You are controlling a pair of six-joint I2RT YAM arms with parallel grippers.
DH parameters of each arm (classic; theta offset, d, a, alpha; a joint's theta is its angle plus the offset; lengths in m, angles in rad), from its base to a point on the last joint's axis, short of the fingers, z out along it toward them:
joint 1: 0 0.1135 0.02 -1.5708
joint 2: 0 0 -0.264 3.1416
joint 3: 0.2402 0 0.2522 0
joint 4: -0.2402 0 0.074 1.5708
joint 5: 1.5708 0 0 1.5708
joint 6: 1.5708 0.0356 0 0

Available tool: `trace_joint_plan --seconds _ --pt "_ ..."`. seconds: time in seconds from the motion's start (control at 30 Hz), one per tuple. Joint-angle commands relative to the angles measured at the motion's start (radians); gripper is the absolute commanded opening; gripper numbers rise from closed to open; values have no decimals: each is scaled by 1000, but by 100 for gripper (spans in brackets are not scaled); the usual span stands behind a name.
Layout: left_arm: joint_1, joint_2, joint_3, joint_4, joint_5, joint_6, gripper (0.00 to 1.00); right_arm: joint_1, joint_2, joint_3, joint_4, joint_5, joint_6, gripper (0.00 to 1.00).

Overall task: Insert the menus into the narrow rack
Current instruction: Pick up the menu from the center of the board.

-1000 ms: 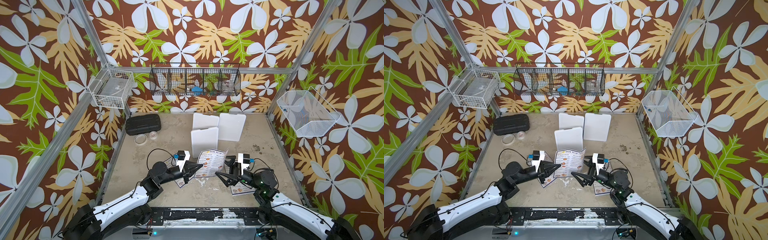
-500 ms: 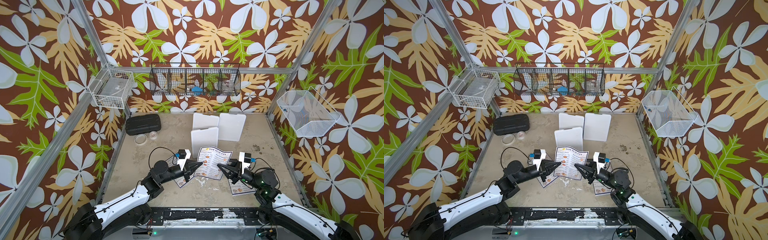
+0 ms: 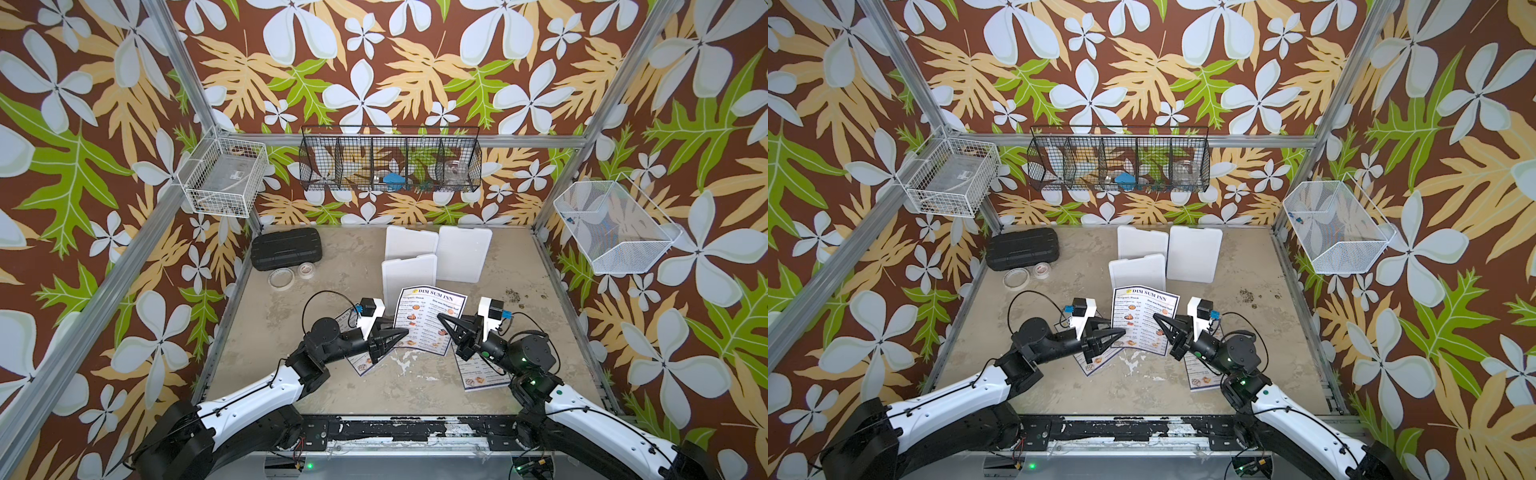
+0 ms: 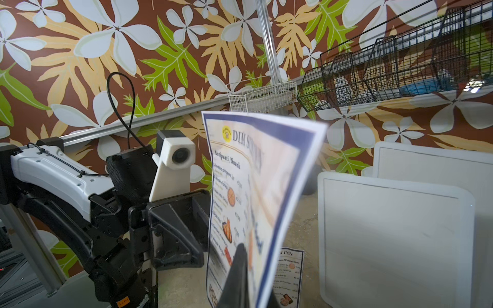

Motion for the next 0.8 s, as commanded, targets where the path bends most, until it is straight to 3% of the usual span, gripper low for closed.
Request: trace_joint_plan --seconds 0.0,0.33,0.5,0.67,0.73,0.77 --pt "28 -1 -20 79 52 -25 34 1 -10 16 33 44 5 0" --pt "49 10 -37 120 72 -33 37 1 34 54 146 11 65 0" --pt "49 27 -35 130 66 -36 33 1 32 58 188 -5 89 0" --pt "53 -11 -41 120 35 -41 14 1 26 54 189 -6 88 0" --pt "52 -30 -36 102 31 -42 0 1 35 49 195 -2 86 0" --pt "53 -37 -29 89 26 -43 0 1 38 48 189 2 77 7"
